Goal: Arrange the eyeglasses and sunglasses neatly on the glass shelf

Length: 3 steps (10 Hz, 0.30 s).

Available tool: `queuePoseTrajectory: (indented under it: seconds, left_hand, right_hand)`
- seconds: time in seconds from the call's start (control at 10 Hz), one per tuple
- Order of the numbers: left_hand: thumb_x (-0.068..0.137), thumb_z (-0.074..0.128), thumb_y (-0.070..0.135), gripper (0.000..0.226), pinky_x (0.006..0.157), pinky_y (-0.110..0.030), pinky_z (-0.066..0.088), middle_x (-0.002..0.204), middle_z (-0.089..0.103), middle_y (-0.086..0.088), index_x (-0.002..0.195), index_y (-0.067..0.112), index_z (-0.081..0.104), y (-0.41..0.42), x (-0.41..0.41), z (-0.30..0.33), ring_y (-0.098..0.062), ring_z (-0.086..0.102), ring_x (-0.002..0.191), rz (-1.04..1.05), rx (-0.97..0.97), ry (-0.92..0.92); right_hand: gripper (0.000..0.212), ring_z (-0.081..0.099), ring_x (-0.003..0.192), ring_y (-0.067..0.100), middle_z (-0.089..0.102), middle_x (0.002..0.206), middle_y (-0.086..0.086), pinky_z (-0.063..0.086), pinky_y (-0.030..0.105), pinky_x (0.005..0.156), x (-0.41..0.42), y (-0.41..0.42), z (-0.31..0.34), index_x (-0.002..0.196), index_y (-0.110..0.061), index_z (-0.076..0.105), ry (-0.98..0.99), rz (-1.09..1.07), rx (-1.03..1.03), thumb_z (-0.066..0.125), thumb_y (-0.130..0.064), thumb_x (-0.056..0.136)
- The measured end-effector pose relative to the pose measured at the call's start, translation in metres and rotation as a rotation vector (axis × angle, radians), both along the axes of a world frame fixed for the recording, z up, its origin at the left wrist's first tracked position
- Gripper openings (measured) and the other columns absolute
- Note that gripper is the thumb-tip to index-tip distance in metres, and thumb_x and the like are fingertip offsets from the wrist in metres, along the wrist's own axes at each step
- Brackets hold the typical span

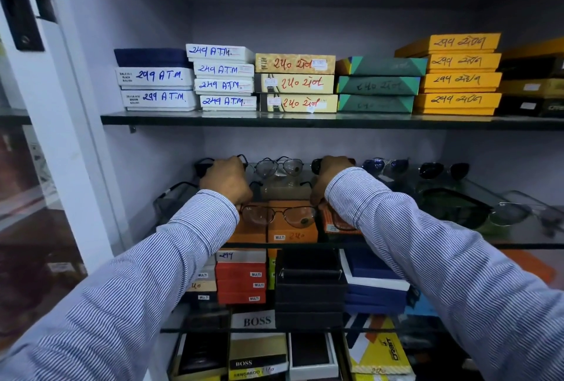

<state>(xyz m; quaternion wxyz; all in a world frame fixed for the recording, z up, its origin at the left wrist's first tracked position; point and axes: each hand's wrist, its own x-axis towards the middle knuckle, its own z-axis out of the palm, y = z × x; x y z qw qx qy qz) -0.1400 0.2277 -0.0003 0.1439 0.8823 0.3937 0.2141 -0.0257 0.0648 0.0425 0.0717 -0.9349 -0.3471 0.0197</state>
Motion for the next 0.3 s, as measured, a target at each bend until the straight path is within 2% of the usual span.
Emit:
queuePoseTrajectory:
  seconds: [0.1,0.2,0.3]
  left_hand:
    - [0.079,0.079,0.002,0.029,0.08,-0.051,0.067,0.101,0.076,-0.019,0.107,0.004,0.074,0.001,0.0,-0.003,-0.04,0.078,0.089,-0.015,0.001,-0.019]
    - [0.076,0.083,0.007,0.029,0.077,-0.05,0.067,0.099,0.076,-0.018,0.103,0.004,0.074,-0.001,-0.003,-0.003,-0.04,0.078,0.084,-0.021,0.022,-0.032]
    - [0.074,0.088,0.019,0.025,0.077,-0.048,0.067,0.093,0.077,-0.014,0.093,0.009,0.075,-0.004,-0.004,-0.003,-0.037,0.077,0.082,-0.007,0.136,-0.1]
  right_hand:
    - [0.05,0.064,0.102,0.028,0.065,0.115,0.013,0.047,0.031,0.074,0.004,0.005,-0.004,0.123,-0.003,0.058,-0.006,0.005,0.042,0.075,-0.024,0.081]
    - [0.036,0.062,0.085,0.029,0.066,0.104,0.013,0.049,0.031,0.07,0.009,0.007,-0.007,0.112,-0.005,0.064,-0.011,-0.026,0.137,0.074,-0.022,0.081]
    - [0.021,0.065,0.071,0.025,0.071,0.089,0.01,0.055,0.029,0.07,0.016,-0.007,-0.012,0.08,-0.007,0.068,-0.082,-0.033,0.368,0.076,-0.026,0.076]
